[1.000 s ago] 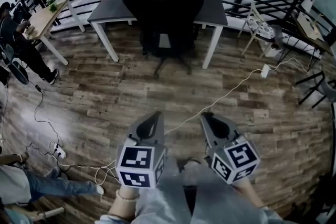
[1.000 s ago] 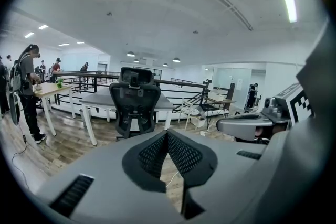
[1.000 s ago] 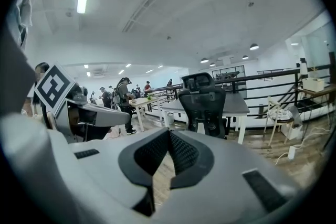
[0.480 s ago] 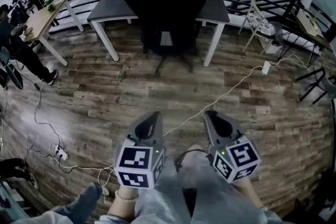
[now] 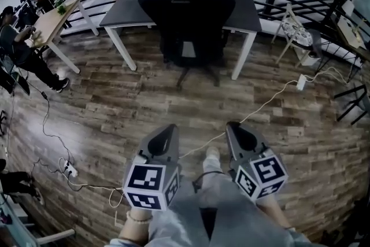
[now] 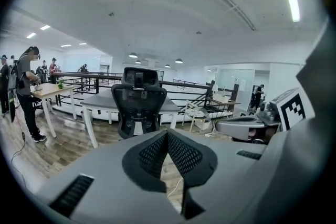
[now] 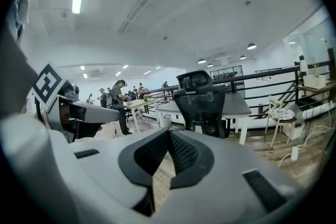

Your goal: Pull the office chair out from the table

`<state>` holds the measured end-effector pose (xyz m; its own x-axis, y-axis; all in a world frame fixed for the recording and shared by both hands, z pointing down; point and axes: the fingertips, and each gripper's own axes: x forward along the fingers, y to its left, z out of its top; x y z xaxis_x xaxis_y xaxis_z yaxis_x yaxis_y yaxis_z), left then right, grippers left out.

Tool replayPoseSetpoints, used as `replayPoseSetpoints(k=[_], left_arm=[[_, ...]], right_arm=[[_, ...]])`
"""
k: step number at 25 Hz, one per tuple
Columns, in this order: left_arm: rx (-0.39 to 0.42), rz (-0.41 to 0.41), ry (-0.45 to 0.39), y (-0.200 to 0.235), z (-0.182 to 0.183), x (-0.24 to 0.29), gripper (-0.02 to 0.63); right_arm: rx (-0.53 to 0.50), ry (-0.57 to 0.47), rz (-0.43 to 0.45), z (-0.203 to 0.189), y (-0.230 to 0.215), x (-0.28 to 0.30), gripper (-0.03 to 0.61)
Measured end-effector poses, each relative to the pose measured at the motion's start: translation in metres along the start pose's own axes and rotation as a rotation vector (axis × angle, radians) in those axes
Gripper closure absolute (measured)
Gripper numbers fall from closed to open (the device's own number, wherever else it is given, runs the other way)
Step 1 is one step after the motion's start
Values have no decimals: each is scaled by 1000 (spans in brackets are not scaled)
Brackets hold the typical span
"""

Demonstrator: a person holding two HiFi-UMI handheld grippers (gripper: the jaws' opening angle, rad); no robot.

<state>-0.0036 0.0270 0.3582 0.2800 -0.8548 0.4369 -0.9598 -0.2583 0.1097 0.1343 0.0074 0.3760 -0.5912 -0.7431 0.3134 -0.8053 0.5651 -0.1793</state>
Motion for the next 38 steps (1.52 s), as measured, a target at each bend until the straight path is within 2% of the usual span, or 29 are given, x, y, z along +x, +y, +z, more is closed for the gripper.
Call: replayPoseSetpoints(k=[19,31,38], left_arm=[[-57,84,-95,8,93,145,604],[-31,158,-123,23,127,175,604],[-10,164,-146,39,141,197,604]], right_arm=[[-103,8,104,69,-135,114,575],[-88,-9,131,95,-163,148,574],[-88,-18,95,98,-182,163,574]])
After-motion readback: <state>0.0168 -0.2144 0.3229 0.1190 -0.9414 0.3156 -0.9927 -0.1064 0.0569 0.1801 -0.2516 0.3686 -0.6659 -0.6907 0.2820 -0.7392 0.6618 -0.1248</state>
